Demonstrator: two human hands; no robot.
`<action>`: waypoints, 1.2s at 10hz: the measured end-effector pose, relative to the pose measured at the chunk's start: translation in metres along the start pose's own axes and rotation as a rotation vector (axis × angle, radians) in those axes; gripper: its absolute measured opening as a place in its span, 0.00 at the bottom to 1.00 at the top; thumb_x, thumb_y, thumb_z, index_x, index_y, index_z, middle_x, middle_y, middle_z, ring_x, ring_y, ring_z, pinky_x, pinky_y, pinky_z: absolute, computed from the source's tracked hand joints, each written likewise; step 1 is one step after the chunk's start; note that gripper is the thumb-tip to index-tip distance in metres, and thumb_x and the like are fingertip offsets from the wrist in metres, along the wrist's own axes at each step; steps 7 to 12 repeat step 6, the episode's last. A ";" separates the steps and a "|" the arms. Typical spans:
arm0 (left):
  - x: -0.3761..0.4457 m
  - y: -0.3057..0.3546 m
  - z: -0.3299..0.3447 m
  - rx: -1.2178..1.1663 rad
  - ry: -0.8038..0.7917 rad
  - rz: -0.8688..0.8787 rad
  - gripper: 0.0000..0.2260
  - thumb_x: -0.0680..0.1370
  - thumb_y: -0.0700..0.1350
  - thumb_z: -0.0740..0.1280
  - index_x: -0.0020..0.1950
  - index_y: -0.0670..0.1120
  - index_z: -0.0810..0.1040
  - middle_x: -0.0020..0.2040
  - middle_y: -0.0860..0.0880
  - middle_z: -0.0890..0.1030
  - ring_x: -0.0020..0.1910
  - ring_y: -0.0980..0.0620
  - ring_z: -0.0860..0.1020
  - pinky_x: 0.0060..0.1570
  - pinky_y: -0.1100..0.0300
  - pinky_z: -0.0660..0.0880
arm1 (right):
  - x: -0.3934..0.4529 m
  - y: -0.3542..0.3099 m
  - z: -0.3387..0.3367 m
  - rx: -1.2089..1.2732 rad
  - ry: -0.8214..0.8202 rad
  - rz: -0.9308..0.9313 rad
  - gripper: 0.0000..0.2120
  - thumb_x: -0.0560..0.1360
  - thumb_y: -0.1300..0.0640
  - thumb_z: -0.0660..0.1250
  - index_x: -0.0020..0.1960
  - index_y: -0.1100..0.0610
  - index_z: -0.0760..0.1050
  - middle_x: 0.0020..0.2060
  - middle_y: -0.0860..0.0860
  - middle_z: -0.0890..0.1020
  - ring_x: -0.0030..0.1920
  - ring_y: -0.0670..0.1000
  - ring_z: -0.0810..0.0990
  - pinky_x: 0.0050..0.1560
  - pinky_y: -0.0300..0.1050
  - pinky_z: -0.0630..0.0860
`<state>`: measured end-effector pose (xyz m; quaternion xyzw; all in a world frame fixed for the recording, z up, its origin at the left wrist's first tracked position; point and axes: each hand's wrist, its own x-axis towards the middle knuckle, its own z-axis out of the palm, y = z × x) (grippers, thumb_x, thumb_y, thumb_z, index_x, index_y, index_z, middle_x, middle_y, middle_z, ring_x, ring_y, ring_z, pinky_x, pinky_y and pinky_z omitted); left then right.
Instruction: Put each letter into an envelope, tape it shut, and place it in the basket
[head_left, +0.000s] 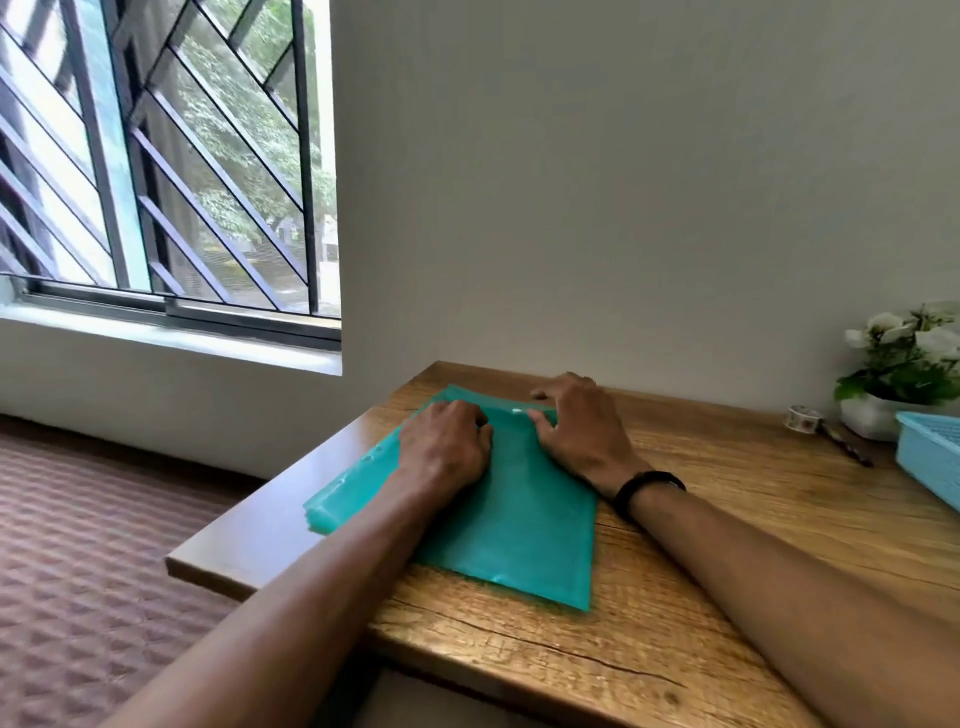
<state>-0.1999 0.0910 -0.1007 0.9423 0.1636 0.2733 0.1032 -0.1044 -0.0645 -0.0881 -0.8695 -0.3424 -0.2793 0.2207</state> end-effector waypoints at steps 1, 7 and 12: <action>0.000 -0.005 0.000 0.009 0.003 -0.030 0.15 0.82 0.55 0.63 0.63 0.51 0.83 0.63 0.43 0.83 0.63 0.40 0.80 0.62 0.47 0.77 | -0.004 0.001 -0.005 0.108 0.027 0.074 0.14 0.79 0.52 0.70 0.61 0.57 0.84 0.58 0.55 0.86 0.60 0.55 0.81 0.64 0.51 0.77; -0.015 0.039 -0.025 -0.176 0.016 0.308 0.07 0.80 0.51 0.69 0.55 0.54 0.85 0.48 0.52 0.86 0.44 0.53 0.80 0.45 0.54 0.79 | -0.091 0.042 -0.091 0.159 -0.196 0.256 0.12 0.78 0.46 0.71 0.51 0.54 0.86 0.50 0.48 0.87 0.48 0.44 0.82 0.50 0.40 0.80; -0.015 0.039 -0.025 -0.176 0.016 0.308 0.07 0.80 0.51 0.69 0.55 0.54 0.85 0.48 0.52 0.86 0.44 0.53 0.80 0.45 0.54 0.79 | -0.091 0.042 -0.091 0.159 -0.196 0.256 0.12 0.78 0.46 0.71 0.51 0.54 0.86 0.50 0.48 0.87 0.48 0.44 0.82 0.50 0.40 0.80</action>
